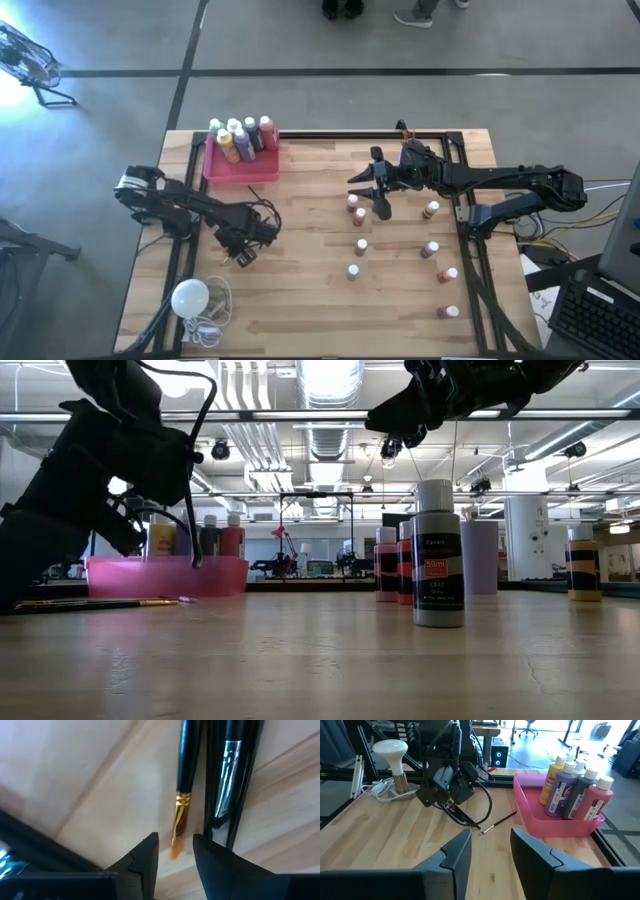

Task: Pick & Place Paint Supplies
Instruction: Put the gold paint brush into the purple cup

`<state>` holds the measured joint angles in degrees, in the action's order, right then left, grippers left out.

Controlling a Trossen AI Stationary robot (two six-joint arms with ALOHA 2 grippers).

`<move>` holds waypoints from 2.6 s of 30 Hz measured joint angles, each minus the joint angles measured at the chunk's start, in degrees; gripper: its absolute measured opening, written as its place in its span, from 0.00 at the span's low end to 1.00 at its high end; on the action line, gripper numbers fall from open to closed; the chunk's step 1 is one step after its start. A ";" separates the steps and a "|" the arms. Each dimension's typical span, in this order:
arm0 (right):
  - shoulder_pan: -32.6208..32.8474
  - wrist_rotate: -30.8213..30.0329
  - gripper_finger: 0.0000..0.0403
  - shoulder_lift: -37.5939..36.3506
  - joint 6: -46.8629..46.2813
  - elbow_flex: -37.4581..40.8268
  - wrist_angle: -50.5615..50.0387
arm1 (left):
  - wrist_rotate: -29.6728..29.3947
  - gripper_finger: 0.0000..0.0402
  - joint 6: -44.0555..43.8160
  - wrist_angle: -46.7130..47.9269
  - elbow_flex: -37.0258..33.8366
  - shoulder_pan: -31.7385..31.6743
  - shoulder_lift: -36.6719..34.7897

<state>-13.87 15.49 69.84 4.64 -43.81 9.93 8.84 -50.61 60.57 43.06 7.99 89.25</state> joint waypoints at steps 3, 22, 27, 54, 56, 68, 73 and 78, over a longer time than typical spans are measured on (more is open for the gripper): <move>0.00 0.00 0.35 0.00 0.01 0.00 -0.02 | 0.88 0.32 -0.02 -1.11 -0.94 0.00 0.00; 0.00 -0.02 0.35 0.00 0.01 0.00 -0.02 | 1.36 0.17 -0.02 -2.99 -1.66 0.00 -0.04; 0.00 -0.04 0.30 0.00 0.03 0.01 -0.02 | 1.52 0.10 -0.06 -3.01 -1.68 0.00 -0.06; 0.00 -0.04 0.20 0.00 0.28 0.00 -0.33 | 1.70 0.02 2.41 -3.84 4.71 0.00 -15.60; 0.00 -0.04 0.21 0.00 0.28 0.00 -0.52 | -1.66 0.02 3.77 -7.02 5.34 0.00 -17.98; -0.02 -0.04 0.30 0.00 0.52 0.00 -2.22 | -13.04 0.02 32.43 -44.39 3.35 0.46 -23.47; -0.02 -0.04 0.32 0.00 0.50 0.00 -2.34 | -17.40 0.01 54.55 -49.70 3.12 1.23 -21.06; 0.00 -0.04 0.34 0.00 0.30 0.00 -2.52 | -30.41 0.01 71.04 -50.38 3.09 3.12 -18.25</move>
<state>-13.87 15.44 69.84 4.94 -43.81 7.41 -21.56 20.43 10.19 46.15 11.11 71.00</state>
